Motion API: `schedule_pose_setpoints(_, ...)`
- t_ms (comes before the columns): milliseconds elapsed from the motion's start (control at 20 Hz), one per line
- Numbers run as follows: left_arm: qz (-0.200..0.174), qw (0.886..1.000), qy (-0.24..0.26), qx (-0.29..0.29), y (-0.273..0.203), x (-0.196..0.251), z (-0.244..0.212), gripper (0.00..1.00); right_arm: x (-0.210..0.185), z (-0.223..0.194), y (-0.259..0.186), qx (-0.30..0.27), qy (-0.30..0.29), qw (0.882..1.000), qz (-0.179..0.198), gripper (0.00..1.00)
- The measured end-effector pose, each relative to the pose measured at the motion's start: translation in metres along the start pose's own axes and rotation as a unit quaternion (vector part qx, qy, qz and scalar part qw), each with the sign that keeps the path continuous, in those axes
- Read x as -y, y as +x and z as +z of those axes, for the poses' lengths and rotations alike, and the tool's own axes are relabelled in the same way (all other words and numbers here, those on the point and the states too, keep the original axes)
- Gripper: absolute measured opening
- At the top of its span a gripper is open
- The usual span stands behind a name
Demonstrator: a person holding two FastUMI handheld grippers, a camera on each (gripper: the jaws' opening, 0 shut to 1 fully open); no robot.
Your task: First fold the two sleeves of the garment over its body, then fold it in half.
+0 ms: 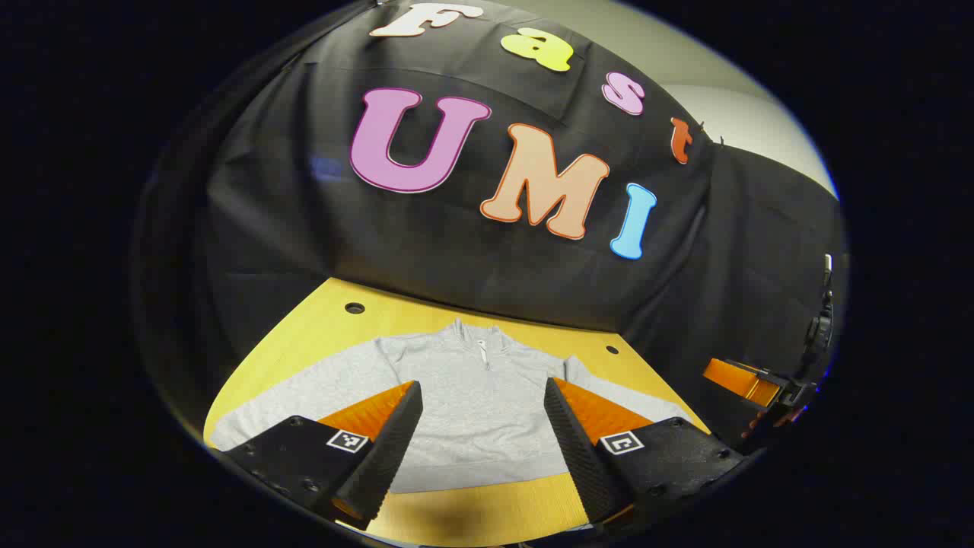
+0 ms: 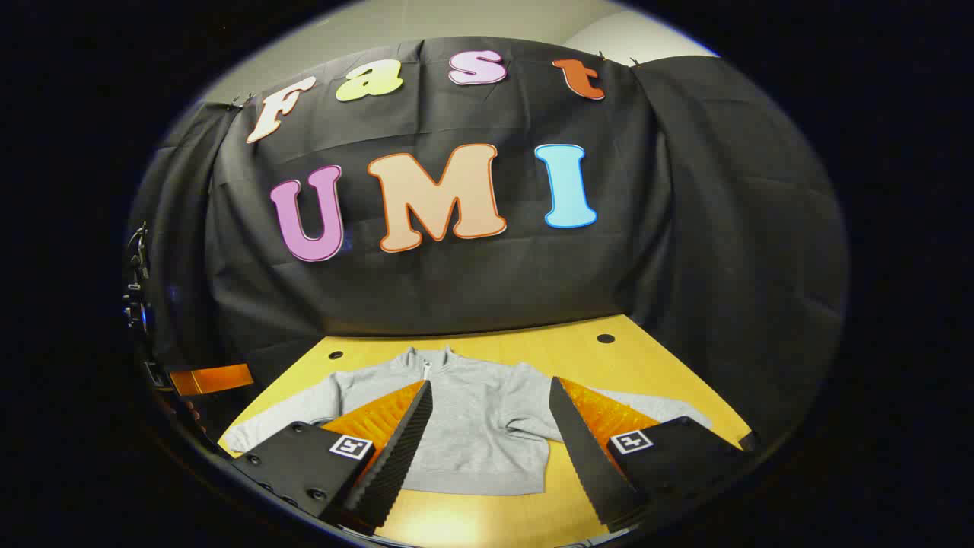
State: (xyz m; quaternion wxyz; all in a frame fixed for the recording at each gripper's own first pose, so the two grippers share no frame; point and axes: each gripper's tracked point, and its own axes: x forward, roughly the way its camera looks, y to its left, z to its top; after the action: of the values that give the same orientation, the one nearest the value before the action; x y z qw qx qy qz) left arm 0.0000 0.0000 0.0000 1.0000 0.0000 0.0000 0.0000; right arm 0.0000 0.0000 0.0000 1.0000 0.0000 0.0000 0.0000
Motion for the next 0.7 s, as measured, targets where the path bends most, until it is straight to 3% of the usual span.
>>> schedule_pose_setpoints(700, 0.024, 1.000, 0.015, 0.001, 0.011, 0.017, 0.001, 0.94, 0.085, -0.001, 0.025, -0.018, 0.015, 0.999, -0.030, 0.98)
